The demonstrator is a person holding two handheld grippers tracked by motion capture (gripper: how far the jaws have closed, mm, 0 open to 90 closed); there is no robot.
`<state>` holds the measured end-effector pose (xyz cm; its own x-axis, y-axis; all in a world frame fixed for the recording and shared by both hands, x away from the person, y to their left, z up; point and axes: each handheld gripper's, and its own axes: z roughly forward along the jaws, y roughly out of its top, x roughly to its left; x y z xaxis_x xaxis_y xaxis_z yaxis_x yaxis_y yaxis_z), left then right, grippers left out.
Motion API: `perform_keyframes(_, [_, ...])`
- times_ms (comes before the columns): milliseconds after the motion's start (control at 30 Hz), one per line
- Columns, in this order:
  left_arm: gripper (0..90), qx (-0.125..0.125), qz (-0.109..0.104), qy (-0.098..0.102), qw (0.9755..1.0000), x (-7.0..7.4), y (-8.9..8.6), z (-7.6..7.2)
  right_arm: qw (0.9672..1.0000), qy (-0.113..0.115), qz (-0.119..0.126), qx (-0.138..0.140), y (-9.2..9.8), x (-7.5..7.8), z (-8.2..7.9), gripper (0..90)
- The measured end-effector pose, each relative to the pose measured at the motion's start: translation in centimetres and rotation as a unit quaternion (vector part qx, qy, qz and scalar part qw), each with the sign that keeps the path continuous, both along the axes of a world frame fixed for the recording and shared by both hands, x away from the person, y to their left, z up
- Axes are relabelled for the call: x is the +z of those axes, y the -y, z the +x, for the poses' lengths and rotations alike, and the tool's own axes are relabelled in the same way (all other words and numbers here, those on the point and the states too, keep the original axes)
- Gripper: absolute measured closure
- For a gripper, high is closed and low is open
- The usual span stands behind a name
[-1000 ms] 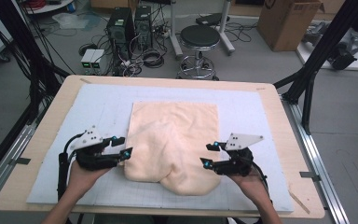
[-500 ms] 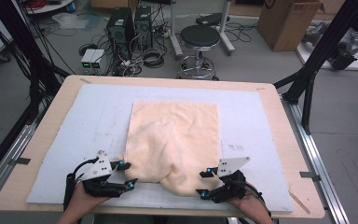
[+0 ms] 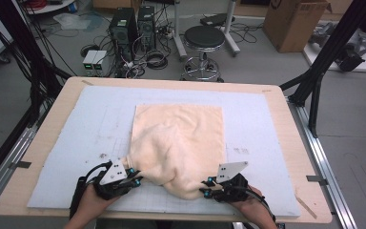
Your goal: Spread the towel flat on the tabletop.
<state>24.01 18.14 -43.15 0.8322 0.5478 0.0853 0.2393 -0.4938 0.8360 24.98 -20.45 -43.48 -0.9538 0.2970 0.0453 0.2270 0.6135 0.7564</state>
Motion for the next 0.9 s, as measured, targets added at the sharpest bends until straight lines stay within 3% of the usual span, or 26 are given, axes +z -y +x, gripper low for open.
perform_keyframes(167, [83.7,0.022,-0.058,0.016,0.9979,2.2,-2.1,-0.4,0.9987,0.01,0.049,-0.012,1.3,2.1,0.0,78.3])
perform_keyframes(267, [84.1,0.044,-0.111,0.021,0.9926,4.3,-3.1,0.0,0.9957,0.033,0.083,-0.024,2.2,4.6,0.2,79.4])
perform_keyframes(333, [84.1,0.048,-0.128,0.035,0.99,6.1,-3.3,0.5,0.9937,0.054,0.094,-0.027,2.5,6.6,0.4,79.8])
perform_keyframes(400, [84.1,0.052,-0.136,0.051,0.988,8.2,-3.3,1.0,0.9923,0.073,0.096,-0.029,2.5,8.4,0.6,79.9])
perform_keyframes(467, [84.0,0.058,-0.128,0.061,0.9883,10.1,-3.0,2.2,0.9902,0.102,0.089,-0.036,2.3,10.5,1.2,80.0])
perform_keyframes(533, [83.9,0.071,-0.118,0.064,0.9885,10.9,-2.5,3.9,0.9891,0.112,0.081,-0.049,2.1,11.7,2.4,79.9])
perform_keyframes(600, [83.8,0.093,-0.103,0.054,0.9889,10.5,-1.7,6.1,0.9887,0.108,0.072,-0.075,1.9,11.9,4.0,79.7])
perform_keyframes(700, [83.8,0.119,-0.071,0.028,0.9899,8.6,-0.6,9.5,0.9888,0.079,0.039,-0.12,1.5,10.1,7.9,79.3])
perform_keyframes(767, [83.8,0.144,-0.055,0.011,0.988,7.0,-0.1,11.6,0.9881,0.05,0.032,-0.142,1.1,8.4,10.3,79.3])
perform_keyframes(800, [83.7,0.152,-0.053,-0.007,0.9869,6.2,0.1,12.6,0.9876,0.037,0.027,-0.15,1.0,7.6,11.4,79.1])
perform_keyframes(900, [81.8,0.178,-0.048,-0.039,0.9821,4.1,0.6,14.8,0.9834,0.005,0.013,-0.181,0.5,5.2,14.0,78.3])
